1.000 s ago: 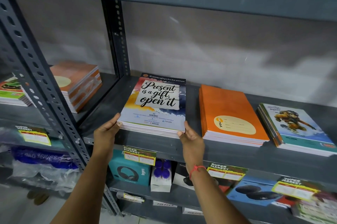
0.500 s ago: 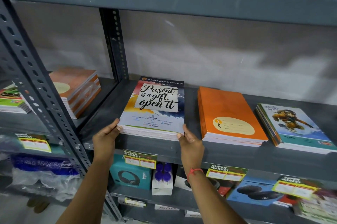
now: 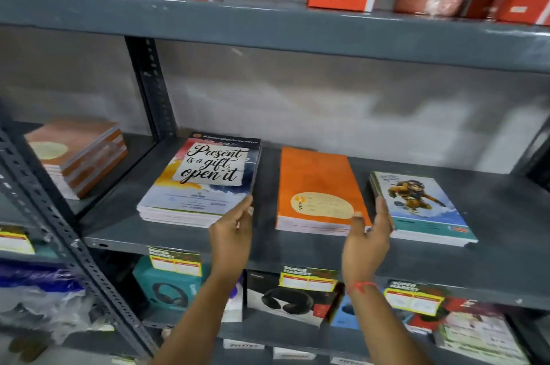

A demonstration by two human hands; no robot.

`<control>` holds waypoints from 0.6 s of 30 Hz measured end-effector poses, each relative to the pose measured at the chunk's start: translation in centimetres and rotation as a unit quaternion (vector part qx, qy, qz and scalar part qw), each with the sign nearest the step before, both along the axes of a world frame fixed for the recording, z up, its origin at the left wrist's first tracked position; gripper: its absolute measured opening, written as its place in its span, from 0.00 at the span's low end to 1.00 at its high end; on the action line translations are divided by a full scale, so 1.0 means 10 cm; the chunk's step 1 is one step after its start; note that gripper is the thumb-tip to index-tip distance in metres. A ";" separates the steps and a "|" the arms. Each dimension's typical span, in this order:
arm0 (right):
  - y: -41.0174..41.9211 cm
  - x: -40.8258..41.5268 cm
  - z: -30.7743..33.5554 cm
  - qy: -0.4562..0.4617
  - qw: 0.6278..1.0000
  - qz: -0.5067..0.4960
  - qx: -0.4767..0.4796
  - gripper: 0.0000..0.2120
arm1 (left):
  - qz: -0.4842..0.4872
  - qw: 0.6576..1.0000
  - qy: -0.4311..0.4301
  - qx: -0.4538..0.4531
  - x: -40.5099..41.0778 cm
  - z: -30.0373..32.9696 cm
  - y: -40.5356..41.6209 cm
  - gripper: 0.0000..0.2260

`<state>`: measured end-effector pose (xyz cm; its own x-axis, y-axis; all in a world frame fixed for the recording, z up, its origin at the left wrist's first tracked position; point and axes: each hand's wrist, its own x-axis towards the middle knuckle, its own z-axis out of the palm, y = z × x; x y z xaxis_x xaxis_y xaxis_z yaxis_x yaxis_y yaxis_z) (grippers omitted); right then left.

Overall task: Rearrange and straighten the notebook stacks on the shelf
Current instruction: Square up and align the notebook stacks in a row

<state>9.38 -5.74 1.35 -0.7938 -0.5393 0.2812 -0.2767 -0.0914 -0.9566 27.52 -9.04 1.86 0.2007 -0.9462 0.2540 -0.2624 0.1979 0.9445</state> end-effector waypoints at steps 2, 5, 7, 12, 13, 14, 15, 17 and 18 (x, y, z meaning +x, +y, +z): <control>0.03 -0.33 -0.10 -0.019 0.997 0.034 0.063 0.24 | -0.048 0.998 0.019 0.037 -0.31 -0.08 -0.03 0.15; 0.05 -0.57 -0.21 -0.076 0.975 0.181 0.103 0.24 | -0.078 0.990 0.061 0.096 -0.61 -0.17 -0.05 0.18; 0.08 -0.61 -0.26 -0.083 0.959 0.252 0.103 0.23 | -0.062 0.987 0.101 0.106 -0.71 -0.23 -0.04 0.18; 0.10 -0.73 -0.30 -0.088 0.947 0.292 0.102 0.24 | -0.038 0.990 0.109 0.085 -0.72 -0.27 -0.03 0.17; 0.10 -0.74 -0.30 -0.090 0.946 0.294 0.103 0.25 | -0.041 0.989 0.115 0.085 -0.71 -0.26 -0.03 0.17; 0.10 -0.75 -0.30 -0.090 0.945 0.295 0.105 0.26 | -0.045 0.988 0.118 0.086 -0.71 -0.26 -0.04 0.18; 0.09 -0.76 -0.31 -0.091 0.944 0.300 0.105 0.27 | -0.046 0.988 0.119 0.089 -0.70 -0.26 -0.04 0.18; 0.09 -0.79 -0.33 -0.112 0.939 0.312 0.095 0.26 | -0.052 0.986 0.123 0.098 -0.67 -0.25 -0.04 0.18; 0.08 -0.82 -0.33 -0.124 0.937 0.315 0.091 0.25 | -0.057 0.985 0.124 0.105 -0.64 -0.25 -0.04 0.18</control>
<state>1.13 -4.97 -1.99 -0.3303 -0.9438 -0.0114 0.0092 0.0089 -0.9999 21.10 -9.47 -0.63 0.1204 -0.9927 0.0062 -0.0065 0.0054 1.0000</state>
